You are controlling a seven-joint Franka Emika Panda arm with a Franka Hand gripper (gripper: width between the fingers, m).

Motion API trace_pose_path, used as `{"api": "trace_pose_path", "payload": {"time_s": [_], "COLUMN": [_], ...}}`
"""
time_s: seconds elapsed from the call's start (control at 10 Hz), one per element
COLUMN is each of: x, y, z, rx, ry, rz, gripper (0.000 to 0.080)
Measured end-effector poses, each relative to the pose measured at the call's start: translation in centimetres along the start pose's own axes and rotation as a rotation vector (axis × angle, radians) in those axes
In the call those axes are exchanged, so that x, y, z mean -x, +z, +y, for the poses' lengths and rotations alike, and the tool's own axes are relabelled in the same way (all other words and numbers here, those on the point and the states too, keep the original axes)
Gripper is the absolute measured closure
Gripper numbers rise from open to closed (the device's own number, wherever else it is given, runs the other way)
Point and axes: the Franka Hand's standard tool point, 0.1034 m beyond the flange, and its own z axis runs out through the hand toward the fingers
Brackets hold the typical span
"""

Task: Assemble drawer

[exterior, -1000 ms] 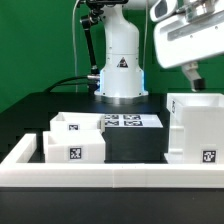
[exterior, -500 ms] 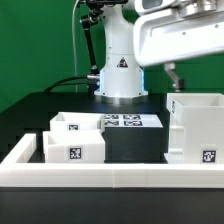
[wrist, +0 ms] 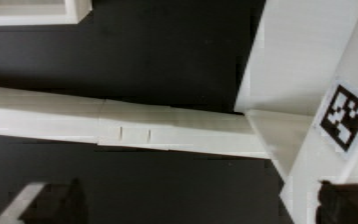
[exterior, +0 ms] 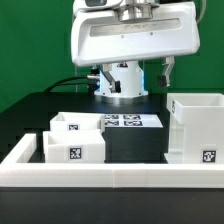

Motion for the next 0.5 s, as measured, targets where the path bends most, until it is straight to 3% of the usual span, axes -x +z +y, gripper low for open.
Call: {"api": "trace_pose_path", "payload": {"time_s": [0.2,0.4,0.5], "x": [0.4,3.8,5.2], "y": [0.2,1.4,2.3], "z": [0.7,5.2,6.7], "rx": [0.009,0.061,0.077], "ry": [-0.068,-0.183,-0.180], "rz": [0.003,0.002,-0.004], "gripper": [0.0150,0.0150,0.0150]}}
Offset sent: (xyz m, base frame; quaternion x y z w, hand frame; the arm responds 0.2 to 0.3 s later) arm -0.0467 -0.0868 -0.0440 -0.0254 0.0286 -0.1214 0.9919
